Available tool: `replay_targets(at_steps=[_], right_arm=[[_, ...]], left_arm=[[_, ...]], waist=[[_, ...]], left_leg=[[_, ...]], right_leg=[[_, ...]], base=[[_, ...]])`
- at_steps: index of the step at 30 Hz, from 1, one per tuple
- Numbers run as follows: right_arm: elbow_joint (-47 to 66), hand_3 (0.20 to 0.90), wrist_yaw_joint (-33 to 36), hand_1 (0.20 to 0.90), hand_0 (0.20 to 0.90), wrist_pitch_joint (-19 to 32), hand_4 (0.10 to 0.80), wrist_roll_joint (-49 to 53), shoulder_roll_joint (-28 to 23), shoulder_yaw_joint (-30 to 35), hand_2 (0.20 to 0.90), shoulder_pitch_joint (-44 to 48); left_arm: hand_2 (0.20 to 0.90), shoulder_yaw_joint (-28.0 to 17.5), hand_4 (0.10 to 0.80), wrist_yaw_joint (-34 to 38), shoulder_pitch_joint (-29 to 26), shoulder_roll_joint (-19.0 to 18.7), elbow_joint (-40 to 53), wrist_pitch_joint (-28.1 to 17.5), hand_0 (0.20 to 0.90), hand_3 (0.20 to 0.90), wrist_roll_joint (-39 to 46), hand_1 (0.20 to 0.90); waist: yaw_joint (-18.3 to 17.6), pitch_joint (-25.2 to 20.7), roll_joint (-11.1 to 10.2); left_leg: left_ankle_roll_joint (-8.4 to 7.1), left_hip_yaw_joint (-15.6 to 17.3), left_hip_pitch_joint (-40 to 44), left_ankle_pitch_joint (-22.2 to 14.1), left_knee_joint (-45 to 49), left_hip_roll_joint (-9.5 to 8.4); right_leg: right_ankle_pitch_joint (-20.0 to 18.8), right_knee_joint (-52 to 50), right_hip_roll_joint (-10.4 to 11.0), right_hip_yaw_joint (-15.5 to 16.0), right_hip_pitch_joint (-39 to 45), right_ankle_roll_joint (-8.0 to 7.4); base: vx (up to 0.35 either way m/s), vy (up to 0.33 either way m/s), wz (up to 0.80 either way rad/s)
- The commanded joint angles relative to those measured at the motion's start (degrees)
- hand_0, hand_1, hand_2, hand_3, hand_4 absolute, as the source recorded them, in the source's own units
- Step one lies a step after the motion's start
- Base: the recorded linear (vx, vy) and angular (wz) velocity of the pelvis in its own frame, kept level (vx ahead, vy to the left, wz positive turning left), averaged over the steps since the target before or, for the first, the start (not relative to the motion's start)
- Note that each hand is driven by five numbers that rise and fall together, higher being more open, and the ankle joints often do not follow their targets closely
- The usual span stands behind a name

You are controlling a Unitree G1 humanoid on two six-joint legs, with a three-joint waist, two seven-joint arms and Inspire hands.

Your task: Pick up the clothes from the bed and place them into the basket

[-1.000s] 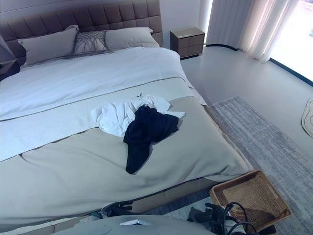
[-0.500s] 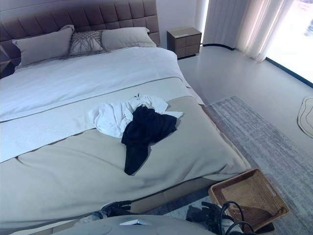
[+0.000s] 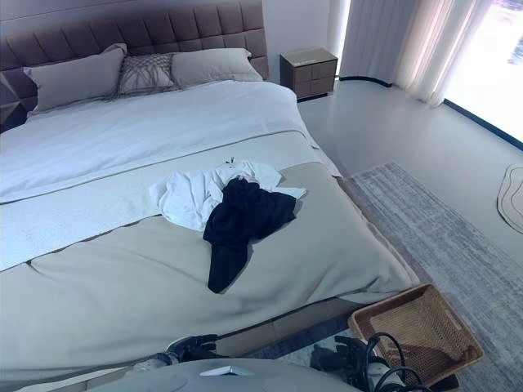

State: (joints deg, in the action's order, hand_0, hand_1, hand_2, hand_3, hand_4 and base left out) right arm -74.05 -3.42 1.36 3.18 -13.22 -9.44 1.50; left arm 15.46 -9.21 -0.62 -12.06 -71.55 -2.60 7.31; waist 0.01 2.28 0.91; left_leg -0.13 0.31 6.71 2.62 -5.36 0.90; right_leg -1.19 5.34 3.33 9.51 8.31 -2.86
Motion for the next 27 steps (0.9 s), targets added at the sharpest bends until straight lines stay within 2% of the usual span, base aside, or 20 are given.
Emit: replay_targets(at_steps=[1, 6, 9, 11, 14, 18, 24, 27], right_arm=[[0.5, 0.900, 3.2, 0.900, 0.900, 1.5, 0.800, -4.2, -3.3, -1.9, 0.900, 6.4], [6.1, 0.900, 4.4, 0.900, 0.900, 3.4, 0.800, -3.8, -7.3, -4.1, 0.900, 12.1], [9.6, 0.900, 7.8, 0.900, 0.900, 6.0, 0.800, -3.9, -11.1, -6.1, 0.900, 19.7], [12.4, 0.900, 10.1, 0.900, 0.900, 4.4, 0.800, -3.5, -13.1, -8.3, 0.900, 29.6], [14.0, 0.900, 10.7, 0.900, 0.900, 4.6, 0.800, -4.7, -14.1, -9.2, 0.900, 33.1], [19.1, 0.900, 14.1, 0.900, 0.900, 3.4, 0.800, -11.4, -16.5, -14.4, 0.900, 42.3], [17.7, 0.900, 18.5, 0.900, 0.900, 0.1, 0.800, -16.5, -18.4, -20.1, 0.900, 55.8], [16.6, 0.900, 20.7, 0.900, 0.900, -1.5, 0.800, -16.6, -19.7, -22.0, 0.900, 59.9]], left_arm=[[0.900, 2.7, 0.800, 0.3, -1.2, -1.2, -2.6, -0.5, 0.900, 0.900, -4.9, 0.900], [0.900, 5.1, 0.800, 0.7, -0.7, -2.4, -1.5, -1.9, 0.900, 0.900, -4.9, 0.900], [0.900, 7.3, 0.800, 0.0, -2.0, -3.5, -0.6, -1.5, 0.900, 0.900, -3.8, 0.900], [0.900, 8.7, 0.800, 0.9, -4.6, -5.0, -0.5, -2.3, 0.900, 0.900, -1.5, 0.900], [0.900, 8.8, 0.800, 1.2, -5.8, -5.6, -0.1, -2.1, 0.900, 0.900, -0.2, 0.900], [0.900, 9.6, 0.800, 3.0, -8.1, -7.6, 2.9, -1.7, 0.900, 0.900, 3.7, 0.900], [0.900, 9.8, 0.800, 4.6, -11.6, -8.9, 7.0, -3.3, 0.900, 0.900, 9.3, 0.900], [0.900, 9.2, 0.800, 4.8, -12.2, -9.5, 9.0, -3.6, 0.900, 0.900, 13.3, 0.900]], waist=[[3.2, 3.4, -2.5], [5.9, 4.9, -3.6], [8.2, 7.3, -4.7], [9.4, 10.8, -5.9], [9.9, 12.4, -6.2], [11.5, 17.8, -7.3], [14.5, 24.0, -8.0], [15.7, 25.6, -8.0]], left_leg=[[2.40, -0.1, 2.0, -5.8, 2.3, -3.22], [2.69, -1.7, -0.1, -5.5, 2.8, -3.65], [3.23, -3.5, -4.0, -5.6, 4.5, -4.35], [3.52, -4.3, -8.0, -5.5, 6.4, -4.62], [3.68, -4.5, -9.9, -5.6, 7.5, -4.83], [4.08, -4.4, -16.5, -5.7, 12.5, -5.17], [3.85, -4.8, -25.3, -6.5, 19.3, -5.28], [3.75, -5.4, -28.1, -6.2, 20.5, -5.64]], right_leg=[[2.2, -4.5, 0.4, 0.1, 0.0, 0.77], [1.4, -4.2, 0.6, 0.6, -1.2, 0.76], [-0.1, -3.8, 1.0, 0.7, -4.0, 0.28], [-1.1, -4.2, 1.1, 0.5, -7.1, 0.05], [-1.5, -4.7, 1.2, 0.5, -8.5, -0.08], [-2.3, -7.4, 2.0, 0.8, -12.8, -0.87], [-3.0, -10.3, 2.8, 2.9, -18.1, -1.81], [-3.0, -11.3, 3.0, 3.8, -20.1, -2.02]], base=[[0.088, -0.013, 0.17], [0.040, 0.009, 0.16], [-0.028, 0.024, 0.17], [-0.166, -0.004, 0.30], [-0.082, 0.046, 0.31], [-0.062, 0.080, 0.26], [-0.091, 0.077, 0.24], [-0.071, 0.078, 0.10]])
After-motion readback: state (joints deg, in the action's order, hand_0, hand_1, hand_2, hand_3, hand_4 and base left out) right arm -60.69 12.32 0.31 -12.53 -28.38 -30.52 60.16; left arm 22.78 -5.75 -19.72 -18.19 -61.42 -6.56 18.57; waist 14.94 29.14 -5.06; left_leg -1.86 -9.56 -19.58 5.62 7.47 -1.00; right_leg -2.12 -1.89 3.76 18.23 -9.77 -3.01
